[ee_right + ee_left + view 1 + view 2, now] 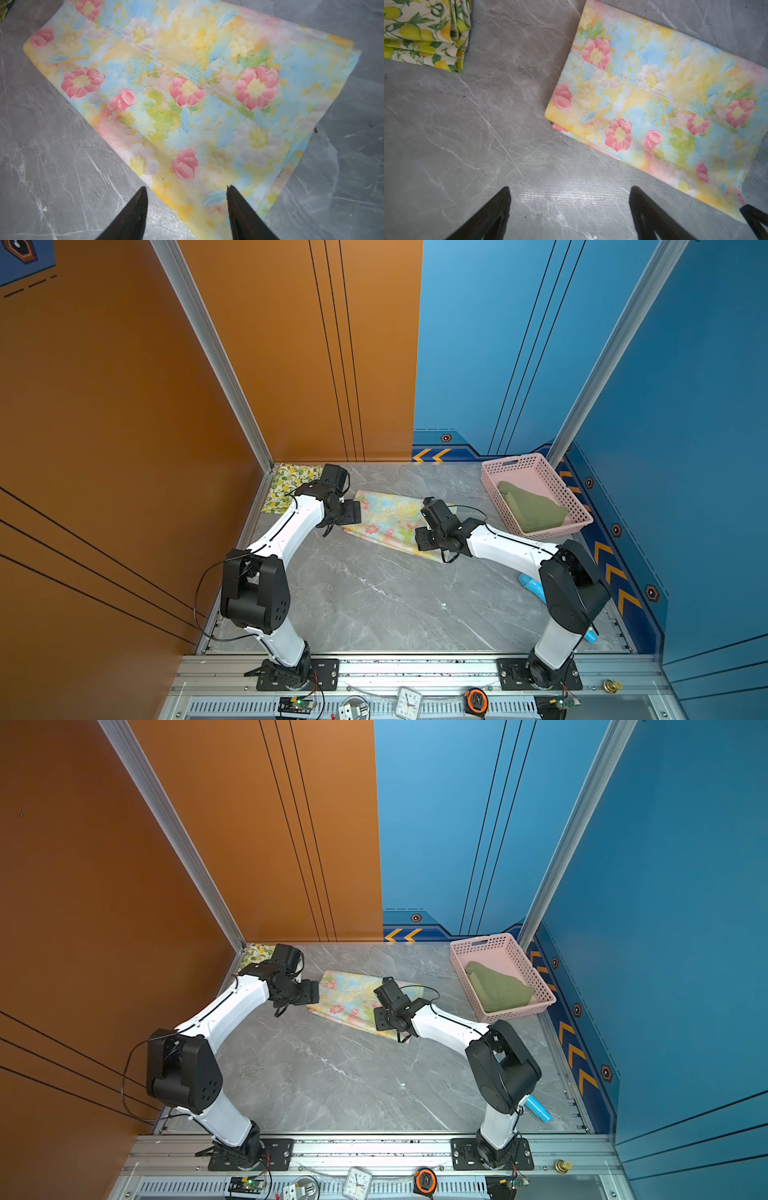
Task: Fold and stack skirts
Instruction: Smooth out the skirt at the center of the table.
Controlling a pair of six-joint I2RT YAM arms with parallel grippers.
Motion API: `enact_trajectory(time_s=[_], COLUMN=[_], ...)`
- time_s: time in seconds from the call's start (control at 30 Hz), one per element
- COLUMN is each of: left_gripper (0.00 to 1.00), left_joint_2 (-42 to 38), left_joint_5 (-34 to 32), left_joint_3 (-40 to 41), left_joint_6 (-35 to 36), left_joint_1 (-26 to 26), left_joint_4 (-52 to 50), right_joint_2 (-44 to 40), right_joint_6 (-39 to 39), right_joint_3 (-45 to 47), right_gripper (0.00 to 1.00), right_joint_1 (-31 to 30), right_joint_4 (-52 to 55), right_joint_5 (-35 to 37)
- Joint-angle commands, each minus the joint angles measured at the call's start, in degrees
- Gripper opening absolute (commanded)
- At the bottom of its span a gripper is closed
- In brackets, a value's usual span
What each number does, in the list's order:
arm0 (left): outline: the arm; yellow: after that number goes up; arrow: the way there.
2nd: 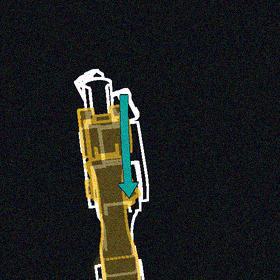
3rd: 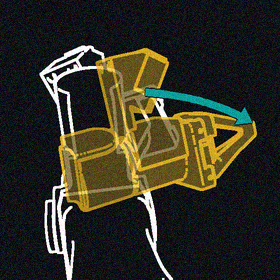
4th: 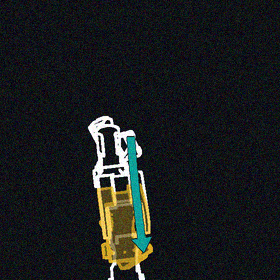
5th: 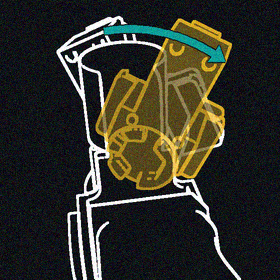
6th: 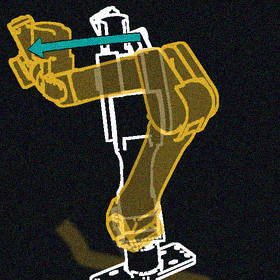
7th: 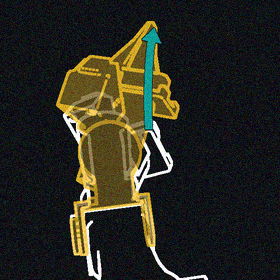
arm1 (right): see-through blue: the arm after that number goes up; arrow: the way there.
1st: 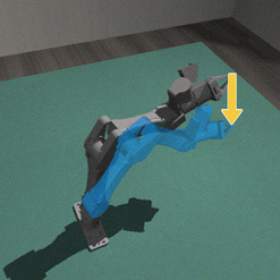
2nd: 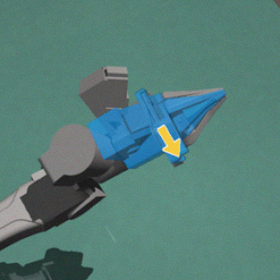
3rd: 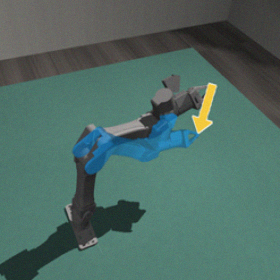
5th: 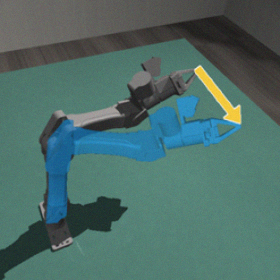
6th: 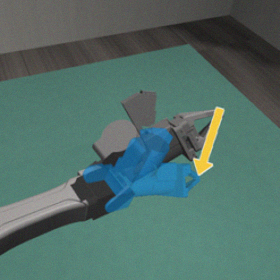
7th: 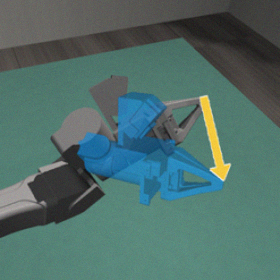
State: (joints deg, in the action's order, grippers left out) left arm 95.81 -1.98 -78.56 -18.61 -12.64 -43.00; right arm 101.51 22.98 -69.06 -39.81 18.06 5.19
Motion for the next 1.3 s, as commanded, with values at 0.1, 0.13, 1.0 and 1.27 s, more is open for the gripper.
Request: enact_trajectory(time_s=[0.1,0.13,1.0,1.27], left_gripper=[0.90,0.90,0.90,0.90], left_joint_2=[-1.18,-1.17,-0.39,-0.18], left_joint_5=[-0.70,-0.55,6.29,6.32], left_joint_3=[2.84,3.10,4.60,4.62], left_joint_6=[2.09,2.09,-0.46,-0.62], left_joint_1=[0.62,0.69,7.14,7.29], left_joint_4=[0.88,1.16,3.64,3.59], right_joint_2=[4.24,4.76,7.71,5.69], right_joint_6=[-5.96,-6.22,-9.13,-9.56], right_joint_3=[-3.27,-3.45,-0.97,1.91], right_gripper=[0.59,0.58,0.22,0.12], right_joint_1=[-2.36,-2.49,-0.78,3.46], right_joint_4=[5.95,6.23,6.19,5.93], right_joint_5=[3.26,3.12,3.34,5.25])
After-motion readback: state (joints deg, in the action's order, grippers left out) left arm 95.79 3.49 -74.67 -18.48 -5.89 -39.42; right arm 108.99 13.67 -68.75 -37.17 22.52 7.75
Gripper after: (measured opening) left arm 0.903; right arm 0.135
